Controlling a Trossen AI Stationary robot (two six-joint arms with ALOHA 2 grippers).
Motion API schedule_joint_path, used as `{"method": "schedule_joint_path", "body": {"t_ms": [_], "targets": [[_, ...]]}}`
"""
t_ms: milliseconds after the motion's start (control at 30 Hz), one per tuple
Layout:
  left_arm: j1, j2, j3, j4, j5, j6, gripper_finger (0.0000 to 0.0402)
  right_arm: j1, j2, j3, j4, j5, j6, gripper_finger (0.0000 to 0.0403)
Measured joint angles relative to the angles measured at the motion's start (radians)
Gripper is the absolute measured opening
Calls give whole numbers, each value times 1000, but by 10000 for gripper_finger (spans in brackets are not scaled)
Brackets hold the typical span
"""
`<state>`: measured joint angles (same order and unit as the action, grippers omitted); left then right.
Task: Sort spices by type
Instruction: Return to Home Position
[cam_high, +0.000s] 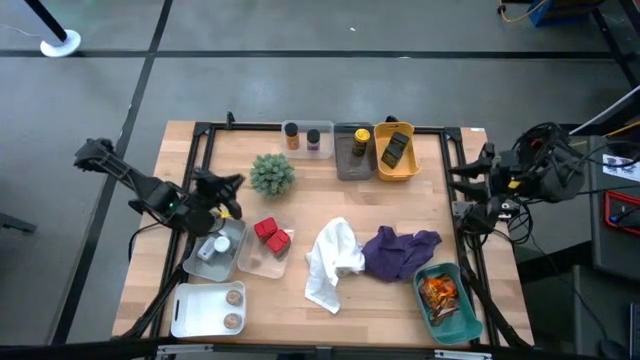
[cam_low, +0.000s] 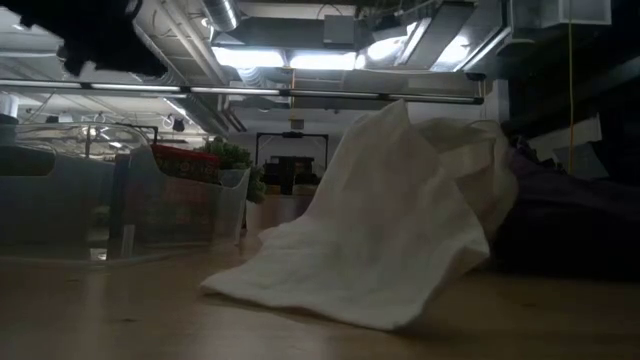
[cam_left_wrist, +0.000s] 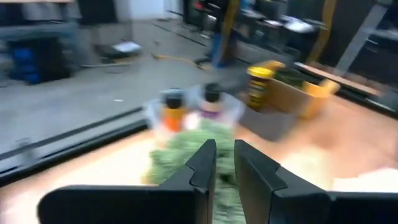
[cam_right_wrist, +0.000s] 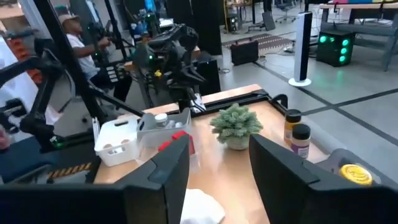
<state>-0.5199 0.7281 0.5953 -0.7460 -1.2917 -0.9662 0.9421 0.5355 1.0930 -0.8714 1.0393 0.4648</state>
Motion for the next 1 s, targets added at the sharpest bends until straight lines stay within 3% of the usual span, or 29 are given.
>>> {"method": "schedule_joint_path", "body": {"t_ms": [133,267,367,567,767,1000], "targets": [[69,4,0,318,213,380,45,0,-2,-60,45,-2,-6,166],[203,19,0,542,530,668,45,0,-4,-139,150,-27,-12,166],[319,38,0,626,767,784,45,0,-1,-222,271,-80,-34,166],[509,40,0,643,1204,872,45,-54,-1,-397,566,-241,-107,166],[603,2,-40,685,1363,922,45,-244,34,-498,763,-544,-133,166],[665,-112,-276,874,1451,892,45,-457,-11,-500,816,-882,-144,166]]}}
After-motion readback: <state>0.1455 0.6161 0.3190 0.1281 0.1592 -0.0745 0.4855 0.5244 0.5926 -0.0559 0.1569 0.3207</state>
